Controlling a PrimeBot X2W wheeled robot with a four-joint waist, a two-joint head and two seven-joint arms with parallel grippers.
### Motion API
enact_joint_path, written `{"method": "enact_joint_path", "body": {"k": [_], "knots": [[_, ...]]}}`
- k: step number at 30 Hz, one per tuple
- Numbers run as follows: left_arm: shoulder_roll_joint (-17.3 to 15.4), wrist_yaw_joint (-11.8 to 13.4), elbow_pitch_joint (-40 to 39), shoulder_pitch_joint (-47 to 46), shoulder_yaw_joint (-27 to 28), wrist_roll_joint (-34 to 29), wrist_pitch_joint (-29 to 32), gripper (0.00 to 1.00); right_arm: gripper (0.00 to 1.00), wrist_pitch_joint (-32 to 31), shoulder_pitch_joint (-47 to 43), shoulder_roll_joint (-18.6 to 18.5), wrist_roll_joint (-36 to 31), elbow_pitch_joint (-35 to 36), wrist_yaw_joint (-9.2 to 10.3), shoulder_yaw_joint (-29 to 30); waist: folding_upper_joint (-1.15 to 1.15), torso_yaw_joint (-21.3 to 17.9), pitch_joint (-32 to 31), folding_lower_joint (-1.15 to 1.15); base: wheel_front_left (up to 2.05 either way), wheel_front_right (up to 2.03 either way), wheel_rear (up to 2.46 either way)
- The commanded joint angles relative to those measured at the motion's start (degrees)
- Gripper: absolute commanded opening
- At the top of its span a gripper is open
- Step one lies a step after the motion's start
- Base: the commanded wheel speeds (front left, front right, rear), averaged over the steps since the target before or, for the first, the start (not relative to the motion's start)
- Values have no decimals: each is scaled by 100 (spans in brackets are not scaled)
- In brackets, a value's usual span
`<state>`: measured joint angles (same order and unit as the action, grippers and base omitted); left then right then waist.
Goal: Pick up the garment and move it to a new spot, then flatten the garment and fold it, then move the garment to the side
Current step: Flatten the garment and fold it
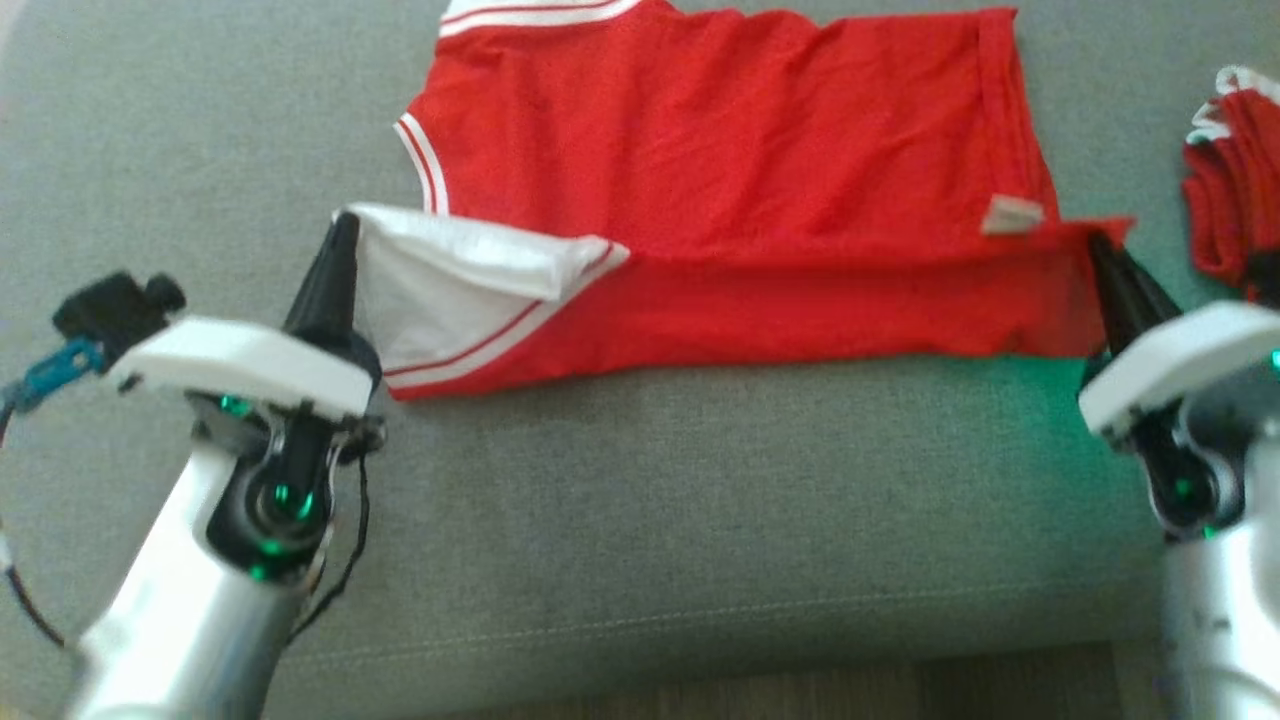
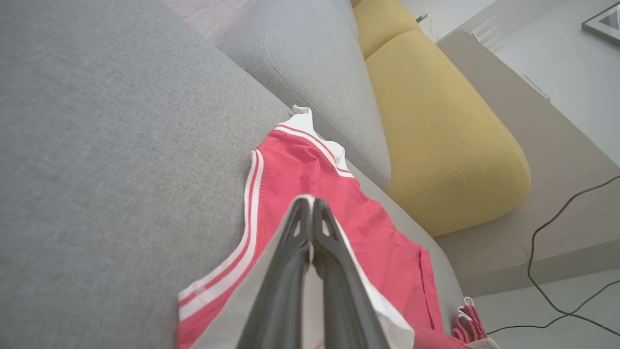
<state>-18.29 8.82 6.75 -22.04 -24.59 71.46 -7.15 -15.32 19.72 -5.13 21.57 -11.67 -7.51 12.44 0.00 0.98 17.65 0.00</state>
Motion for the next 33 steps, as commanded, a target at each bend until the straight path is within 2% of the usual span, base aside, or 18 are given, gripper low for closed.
{"method": "enact_joint_path", "body": {"k": [1,5,6,7,8,9,13,15,19,22,26,33], "knots": [[-96,-78,6,-278,214,-60,-34,0,0,96,269,-105,-5,61,2,-139,0,-47,105,0,0,0,0],[-15,-354,780,-759,93,-208,-53,0,0,312,778,-203,9,-639,2,-314,0,-90,269,0,0,0,0],[11,-434,941,-842,90,-223,-90,0,13,376,871,-213,18,-782,2,-366,0,-104,295,0,0,0,0],[32,-523,1090,-914,87,-248,-146,0,49,471,962,-214,52,-903,2,-432,0,-120,314,0,0,0,0],[56,-608,1227,-968,85,-263,-201,46,100,598,1037,-222,70,-1022,2,-449,0,-131,324,0,0,0,0],[82,-710,1335,-1016,84,-282,-271,100,100,733,1101,-238,70,-1134,2,-462,0,-139,329,0,0,0,0],[163,-1116,1528,-1048,112,-384,-543,100,100,1260,1164,-285,193,-1392,2,-533,0,-150,264,0,0,0,0],[147,-1182,1510,-935,144,-536,-654,100,100,1485,1082,-297,286,-1350,2,-555,0,-162,195,0,0,0,0],[51,-1004,1366,-430,210,-1054,-760,100,100,1773,757,-239,492,-1043,2,-567,0,-202,57,0,0,0,0],[114,-874,1258,75,253,-1184,-775,100,100,1767,448,-155,617,-771,2,-642,0,-226,-28,0,0,0,0],[195,-865,1296,484,132,-1108,-674,100,100,1560,81,-97,691,-462,2,-711,0,-209,-109,0,0,0,0],[240,-880,1684,483,-48,-1132,-488,100,100,1244,-147,38,615,-137,2,-740,0,-249,-126,0,0,0,0]]}}
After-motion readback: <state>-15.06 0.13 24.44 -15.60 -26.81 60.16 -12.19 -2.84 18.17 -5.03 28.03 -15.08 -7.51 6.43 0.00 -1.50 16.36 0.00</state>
